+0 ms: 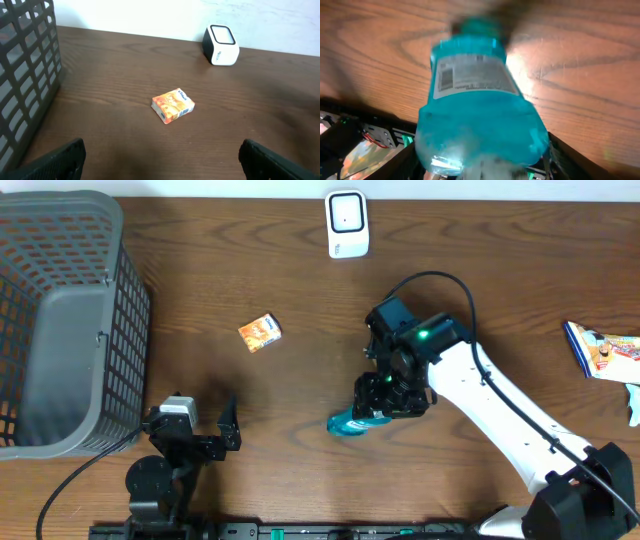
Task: Scan the item barcode
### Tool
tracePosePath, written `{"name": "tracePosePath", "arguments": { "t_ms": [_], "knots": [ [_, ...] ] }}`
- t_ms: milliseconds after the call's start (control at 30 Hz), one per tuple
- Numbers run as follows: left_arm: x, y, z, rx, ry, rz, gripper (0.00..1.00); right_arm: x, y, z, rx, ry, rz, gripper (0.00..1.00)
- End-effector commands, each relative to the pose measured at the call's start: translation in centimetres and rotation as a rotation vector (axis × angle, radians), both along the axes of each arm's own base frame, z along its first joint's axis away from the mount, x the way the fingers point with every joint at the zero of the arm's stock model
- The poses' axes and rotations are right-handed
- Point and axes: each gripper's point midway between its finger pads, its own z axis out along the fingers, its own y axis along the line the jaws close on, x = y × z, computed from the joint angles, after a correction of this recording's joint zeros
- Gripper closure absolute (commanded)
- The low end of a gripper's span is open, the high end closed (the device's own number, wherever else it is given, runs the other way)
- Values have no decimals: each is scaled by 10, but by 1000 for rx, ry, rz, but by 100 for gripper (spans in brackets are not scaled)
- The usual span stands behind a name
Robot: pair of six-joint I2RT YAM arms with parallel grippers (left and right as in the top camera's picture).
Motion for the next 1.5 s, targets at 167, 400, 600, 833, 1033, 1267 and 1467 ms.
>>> {"name": "tracePosePath", "arguments": {
  "t_ms": [167,400,600,833,1033,1267,1467],
  "knots": [
    [-1,-2,7,17,-20,-13,2,20,-12,7,-21,-68,-16,48],
    [-1,-2,7,17,-20,-13,2,21,-14,6,-29,-72,-19,53],
    [-1,-2,7,17,-20,-13,2,21,-15,6,-30,-73,-18,57],
    [-1,-2,7,17,-20,-13,2,19,-40,1,-188,-54,-156,55],
    [-1,-2,7,17,-20,-13,2,-8,-76,-14,-473,7,-493,35],
    [-1,-2,7,17,-20,-13,2,-38,-61,-50,-507,16,-489,31],
    [-1,-2,7,17,-20,-13,2,-51,-57,-72,-553,-59,-512,13]
  ]
}}
